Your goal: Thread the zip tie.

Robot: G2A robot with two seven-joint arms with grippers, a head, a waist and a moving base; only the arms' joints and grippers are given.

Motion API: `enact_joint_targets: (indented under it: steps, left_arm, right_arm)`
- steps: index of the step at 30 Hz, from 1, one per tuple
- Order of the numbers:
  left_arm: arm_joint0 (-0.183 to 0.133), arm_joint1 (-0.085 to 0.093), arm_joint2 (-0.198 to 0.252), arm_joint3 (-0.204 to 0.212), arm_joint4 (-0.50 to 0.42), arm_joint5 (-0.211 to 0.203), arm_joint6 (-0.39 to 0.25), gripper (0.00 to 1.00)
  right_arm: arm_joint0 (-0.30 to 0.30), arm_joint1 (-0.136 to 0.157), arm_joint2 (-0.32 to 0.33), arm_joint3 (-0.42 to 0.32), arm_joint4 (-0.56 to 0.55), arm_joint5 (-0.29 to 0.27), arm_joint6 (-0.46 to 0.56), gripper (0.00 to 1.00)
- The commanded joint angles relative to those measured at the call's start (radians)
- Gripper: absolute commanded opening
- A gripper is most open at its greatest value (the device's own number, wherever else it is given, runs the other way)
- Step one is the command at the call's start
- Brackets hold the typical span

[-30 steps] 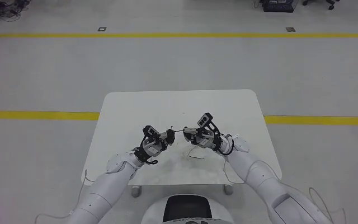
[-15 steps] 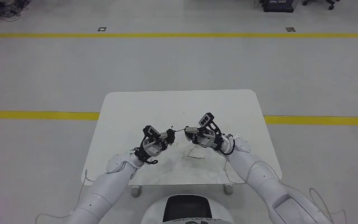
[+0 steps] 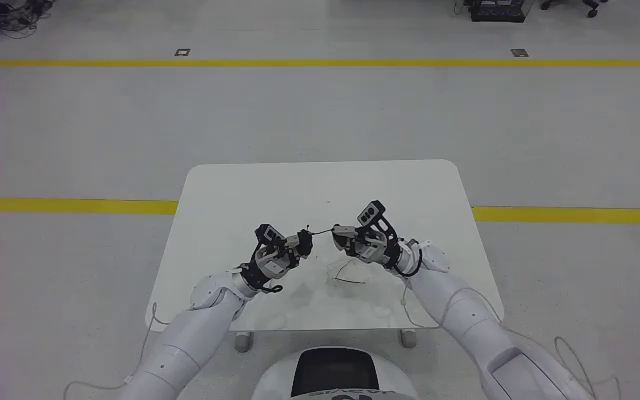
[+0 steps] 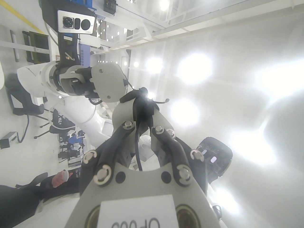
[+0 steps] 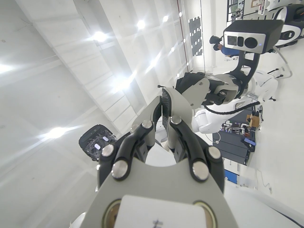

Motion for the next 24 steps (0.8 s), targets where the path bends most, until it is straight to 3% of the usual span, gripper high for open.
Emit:
enact_joint_targets:
  steps: [1,24]
  left_arm:
    - [0.0,0.0,0.0,0.0,0.0,0.0,0.0,0.0]
    - [0.0,0.0,0.0,0.0,0.0,0.0,0.0,0.0]
  right_arm:
    - [-0.001,0.001,0.003,0.0,-0.001,-0.001,0.0,0.0]
    - [-0.007,0.003,0.027,0.004,-0.011,-0.006,0.0,0.0]
